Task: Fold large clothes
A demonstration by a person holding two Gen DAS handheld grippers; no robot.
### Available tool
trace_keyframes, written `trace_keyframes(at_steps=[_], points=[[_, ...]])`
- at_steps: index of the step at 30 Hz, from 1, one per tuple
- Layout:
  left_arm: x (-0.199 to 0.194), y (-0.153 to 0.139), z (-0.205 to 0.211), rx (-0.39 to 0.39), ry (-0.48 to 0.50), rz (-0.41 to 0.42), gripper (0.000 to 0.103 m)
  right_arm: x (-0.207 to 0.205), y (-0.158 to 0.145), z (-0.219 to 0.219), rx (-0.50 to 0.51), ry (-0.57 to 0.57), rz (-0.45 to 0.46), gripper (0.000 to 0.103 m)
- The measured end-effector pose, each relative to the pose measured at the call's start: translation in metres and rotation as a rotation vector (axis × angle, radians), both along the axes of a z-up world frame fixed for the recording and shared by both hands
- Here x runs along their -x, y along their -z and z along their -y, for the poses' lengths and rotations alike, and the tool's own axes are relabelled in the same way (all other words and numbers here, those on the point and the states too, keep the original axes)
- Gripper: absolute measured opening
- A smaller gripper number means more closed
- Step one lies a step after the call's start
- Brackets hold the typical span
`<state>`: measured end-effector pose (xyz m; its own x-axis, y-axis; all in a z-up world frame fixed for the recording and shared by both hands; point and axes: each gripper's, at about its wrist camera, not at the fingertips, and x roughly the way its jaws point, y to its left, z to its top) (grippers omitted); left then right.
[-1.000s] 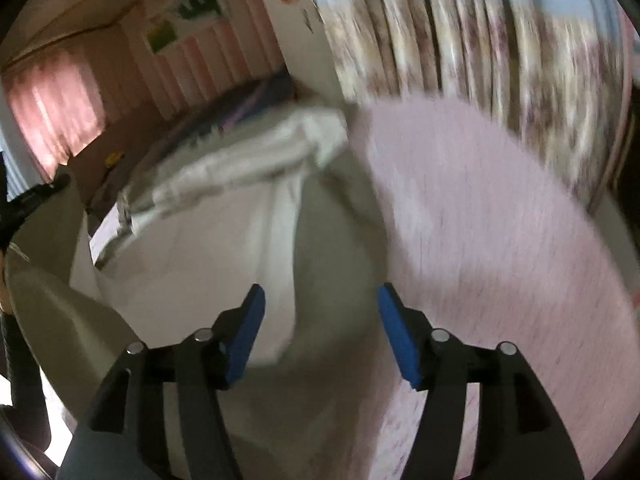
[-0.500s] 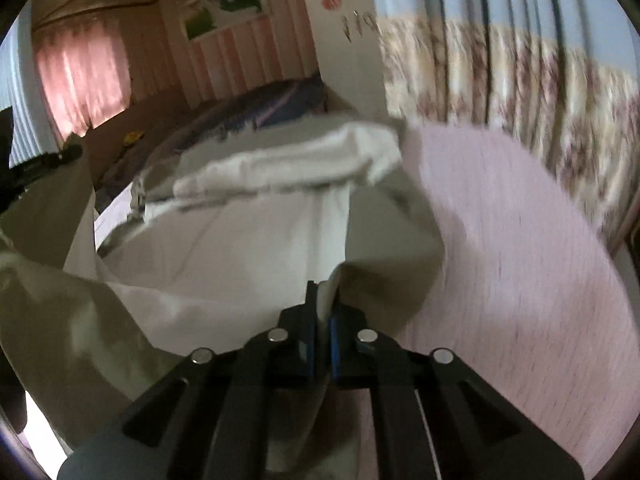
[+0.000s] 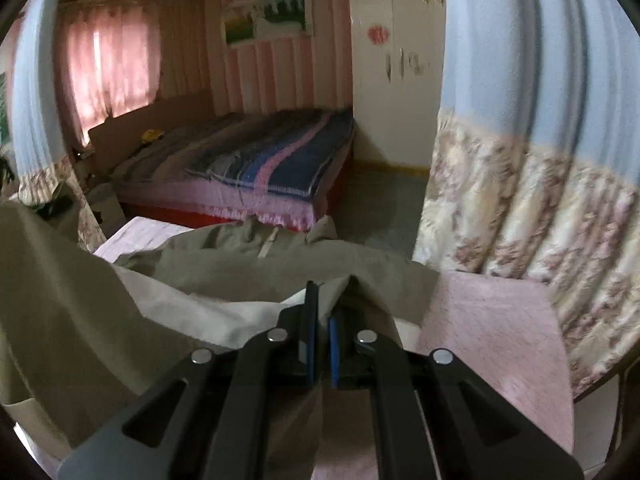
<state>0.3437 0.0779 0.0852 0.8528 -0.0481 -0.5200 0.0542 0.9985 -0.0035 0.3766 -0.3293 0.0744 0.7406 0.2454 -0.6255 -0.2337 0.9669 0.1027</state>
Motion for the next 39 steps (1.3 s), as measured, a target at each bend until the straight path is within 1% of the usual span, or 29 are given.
trace_keyframes(at_steps=[2,3,4,5,6,7,8,9,10,11,12,13,16,17,18,19,21,23,25,27,28,30,32,33,35,36,37,38,39], points=[[-0.039,0.014,-0.003,-0.021,-0.006,-0.059,0.02,-0.043,0.017,0.008,-0.066,0.033,-0.131,0.004],[-0.052,0.02,-0.004,-0.035,-0.017,-0.083,0.021,-0.063,0.03,0.015,-0.126,0.052,-0.193,0.005],[-0.067,0.03,-0.005,-0.052,-0.03,-0.111,0.027,-0.086,0.046,0.026,-0.222,0.073,-0.259,0.007],[-0.089,0.048,-0.007,-0.071,-0.037,-0.172,0.04,-0.102,0.061,0.032,-0.275,0.077,-0.324,0.016],[-0.099,0.058,-0.009,-0.082,-0.058,-0.202,0.05,-0.115,0.076,0.038,-0.305,0.096,-0.389,0.022],[-0.11,0.072,-0.014,-0.103,-0.114,-0.244,0.068,-0.125,0.092,0.046,-0.321,0.134,-0.44,0.036],[-0.113,0.078,-0.018,-0.109,-0.138,-0.259,0.074,-0.128,0.1,0.051,-0.336,0.145,-0.461,0.048],[-0.113,0.082,-0.022,-0.102,-0.141,-0.261,0.075,-0.126,0.102,0.059,-0.377,0.14,-0.452,0.052],[-0.11,0.084,-0.027,-0.081,-0.133,-0.252,0.084,-0.12,0.1,0.067,-0.426,0.129,-0.421,0.064],[-0.104,0.083,-0.036,-0.051,-0.133,-0.235,0.096,-0.112,0.095,0.076,-0.478,0.131,-0.38,0.081],[-0.096,0.081,-0.046,-0.031,-0.146,-0.213,0.1,-0.101,0.09,0.087,-0.515,0.153,-0.333,0.086],[-0.092,0.079,-0.051,-0.023,-0.149,-0.201,0.1,-0.086,0.081,0.098,-0.52,0.195,-0.259,0.089],[-0.084,0.062,-0.071,-0.071,-0.226,-0.203,0.1,-0.051,0.059,0.101,-0.406,0.221,-0.076,0.092],[-0.077,0.054,-0.079,-0.063,-0.245,-0.179,0.1,-0.038,0.054,0.095,-0.383,0.172,-0.007,0.095],[-0.071,0.049,-0.086,-0.032,-0.227,-0.168,0.1,-0.035,0.052,0.092,-0.375,0.129,0.024,0.097],[-0.067,0.047,-0.092,0.022,-0.178,-0.181,0.1,-0.033,0.049,0.079,-0.336,0.033,0.048,0.099],[-0.064,0.048,-0.096,0.08,-0.112,-0.212,0.1,-0.033,0.048,0.058,-0.201,-0.056,0.06,0.099],[-0.06,0.053,-0.097,0.074,-0.076,-0.223,0.1,-0.029,0.055,0.039,-0.026,-0.115,0.094,0.099],[-0.061,0.063,-0.091,0.06,-0.021,-0.259,0.1,-0.031,0.066,0.026,0.11,-0.169,0.129,0.099],[-0.065,0.076,-0.087,0.072,0.046,-0.296,0.1,-0.035,0.078,0.026,0.185,-0.204,0.116,0.099],[-0.068,0.082,-0.084,0.073,0.069,-0.315,0.1,-0.044,0.086,0.02,0.251,-0.228,0.085,0.099],[-0.075,0.098,-0.076,0.062,0.088,-0.37,0.1,-0.047,0.087,0.01,0.296,-0.261,0.078,0.099],[-0.085,0.111,-0.07,0.07,0.093,-0.423,0.099,-0.049,0.088,-0.006,0.319,-0.333,0.063,0.099],[-0.09,0.118,-0.066,0.078,0.096,-0.442,0.096,-0.046,0.089,-0.015,0.344,-0.371,0.047,0.099],[-0.1,0.131,-0.058,0.084,0.105,-0.483,0.067,-0.043,0.094,-0.028,0.396,-0.412,0.029,0.099],[-0.104,0.137,-0.054,0.075,0.098,-0.498,0.063,-0.041,0.095,-0.029,0.382,-0.426,0.011,0.099],[-0.108,0.141,-0.051,0.059,0.085,-0.507,0.053,-0.037,0.095,-0.026,0.354,-0.429,0.0,0.099],[-0.111,0.144,-0.048,0.047,0.072,-0.509,0.048,-0.034,0.094,-0.022,0.323,-0.431,-0.012,0.098],[-0.113,0.145,-0.047,0.039,0.058,-0.505,0.048,-0.032,0.096,-0.018,0.302,-0.424,-0.022,0.098]])
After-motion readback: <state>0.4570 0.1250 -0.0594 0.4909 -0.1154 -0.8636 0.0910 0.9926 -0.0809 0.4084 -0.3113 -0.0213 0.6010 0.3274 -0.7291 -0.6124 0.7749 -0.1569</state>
